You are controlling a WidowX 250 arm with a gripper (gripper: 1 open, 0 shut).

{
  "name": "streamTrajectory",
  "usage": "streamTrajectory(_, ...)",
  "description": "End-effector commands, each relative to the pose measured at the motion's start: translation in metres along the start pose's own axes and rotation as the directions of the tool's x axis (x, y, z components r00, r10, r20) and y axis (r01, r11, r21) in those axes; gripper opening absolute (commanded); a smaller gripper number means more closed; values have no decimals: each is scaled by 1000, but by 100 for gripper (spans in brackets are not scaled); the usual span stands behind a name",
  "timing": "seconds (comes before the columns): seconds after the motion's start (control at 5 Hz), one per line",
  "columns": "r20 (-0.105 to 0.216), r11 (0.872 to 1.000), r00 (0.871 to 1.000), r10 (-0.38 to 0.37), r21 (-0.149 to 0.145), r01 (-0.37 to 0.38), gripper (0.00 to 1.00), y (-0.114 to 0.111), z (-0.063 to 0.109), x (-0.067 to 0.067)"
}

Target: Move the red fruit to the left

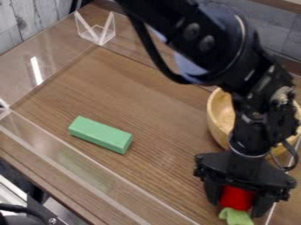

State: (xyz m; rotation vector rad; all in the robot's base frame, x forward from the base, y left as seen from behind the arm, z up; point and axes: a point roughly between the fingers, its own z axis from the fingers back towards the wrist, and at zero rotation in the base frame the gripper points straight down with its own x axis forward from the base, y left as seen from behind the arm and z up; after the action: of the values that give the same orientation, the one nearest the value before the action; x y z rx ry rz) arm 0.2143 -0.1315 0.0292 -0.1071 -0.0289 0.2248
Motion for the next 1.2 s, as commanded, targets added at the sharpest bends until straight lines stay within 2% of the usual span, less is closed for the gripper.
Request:
streamTrajectory(0.0, 25, 999, 999, 28, -26, -27, 0, 1, 24, 4)
streamTrajectory(0.2, 33, 998, 998, 51, -43, -50, 0, 4, 47, 5)
streamTrajectory(0.4, 41, 995, 996, 78, -64, -75, 0, 3, 63, 15)
streamTrajectory(0.6, 65, 985, 985, 158, -77, -153, 0, 16, 78, 35)
streamTrajectory(1.0, 106, 948, 943, 314, -88, -306, 0, 62, 111, 68)
